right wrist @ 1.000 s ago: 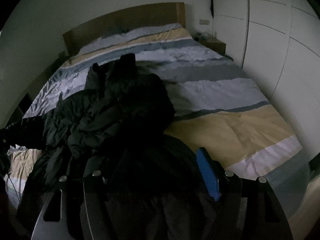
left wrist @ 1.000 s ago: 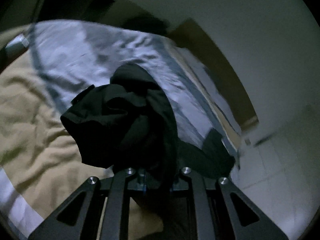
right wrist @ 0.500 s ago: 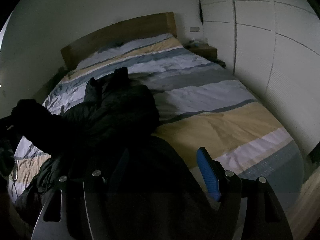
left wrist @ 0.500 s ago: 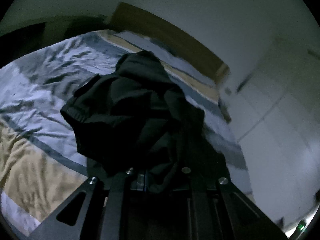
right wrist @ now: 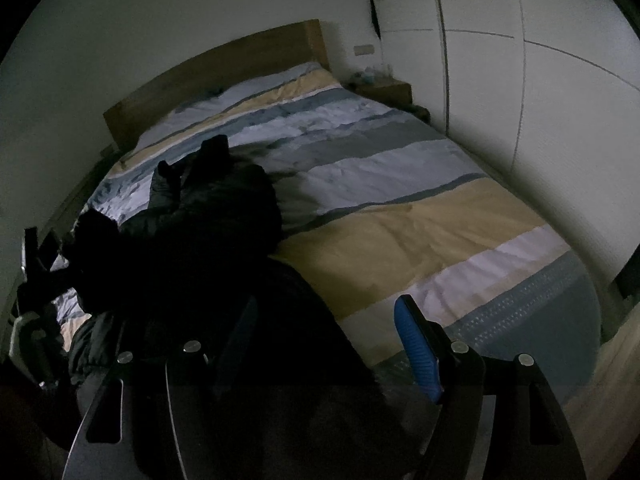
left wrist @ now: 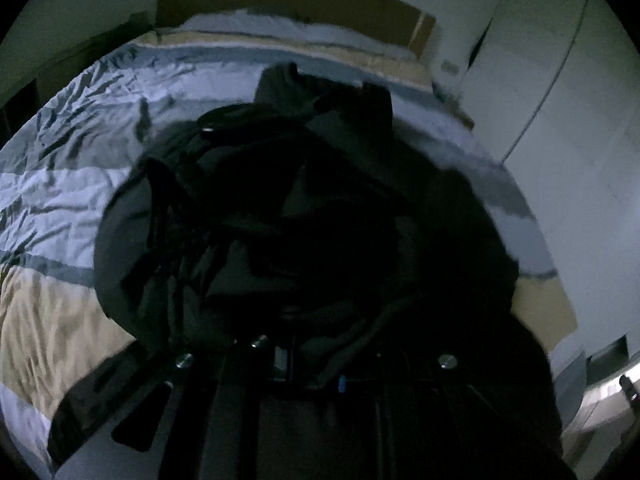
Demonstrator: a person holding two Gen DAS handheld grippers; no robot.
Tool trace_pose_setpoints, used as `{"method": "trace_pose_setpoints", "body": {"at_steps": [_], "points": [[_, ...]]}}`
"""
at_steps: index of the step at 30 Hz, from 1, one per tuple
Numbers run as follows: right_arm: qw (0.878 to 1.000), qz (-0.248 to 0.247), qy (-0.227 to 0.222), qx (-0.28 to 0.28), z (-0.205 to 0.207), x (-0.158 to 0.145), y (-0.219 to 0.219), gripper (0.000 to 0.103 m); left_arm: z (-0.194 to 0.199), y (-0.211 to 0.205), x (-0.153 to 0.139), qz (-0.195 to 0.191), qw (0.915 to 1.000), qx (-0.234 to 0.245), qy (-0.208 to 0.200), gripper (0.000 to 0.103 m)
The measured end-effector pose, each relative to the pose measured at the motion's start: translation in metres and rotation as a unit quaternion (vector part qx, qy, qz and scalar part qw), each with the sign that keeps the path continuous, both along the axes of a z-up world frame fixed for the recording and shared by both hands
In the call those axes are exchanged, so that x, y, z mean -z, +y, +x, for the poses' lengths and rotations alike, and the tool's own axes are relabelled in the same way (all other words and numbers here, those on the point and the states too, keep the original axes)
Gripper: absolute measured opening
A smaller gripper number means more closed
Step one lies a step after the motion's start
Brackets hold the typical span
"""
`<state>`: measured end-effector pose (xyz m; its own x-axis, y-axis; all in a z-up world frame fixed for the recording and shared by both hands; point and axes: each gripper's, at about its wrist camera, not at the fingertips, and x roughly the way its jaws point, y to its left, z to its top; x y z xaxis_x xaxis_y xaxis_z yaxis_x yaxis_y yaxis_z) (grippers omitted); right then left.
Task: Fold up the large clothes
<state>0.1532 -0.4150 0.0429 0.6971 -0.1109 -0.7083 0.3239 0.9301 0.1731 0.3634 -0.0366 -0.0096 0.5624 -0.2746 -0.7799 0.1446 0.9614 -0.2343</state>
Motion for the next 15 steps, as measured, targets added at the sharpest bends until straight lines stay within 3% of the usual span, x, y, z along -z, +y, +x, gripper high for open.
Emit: {"method": "trace_pose_setpoints", "body": {"at_steps": [5,7,15], "points": [[1.0,0.004,0.0,0.003,-0.006,0.001,-0.003,0.071,-0.011,-0.006,0.009,-0.01,0.9995,0.026,0.015,0.033],[1.0,0.005,-0.003,0.001,-0.008,-0.001,-0.002,0.071,-0.02,-0.005,0.002,-0.016,0.9992,0.034,0.014,0.034],[0.999,0.009,-0.027,-0.021,-0.016,-0.02,0.016,0.073,-0.064,0.026,-0.075,-0.021,0.9983,0.047,-0.026,0.035]]}}
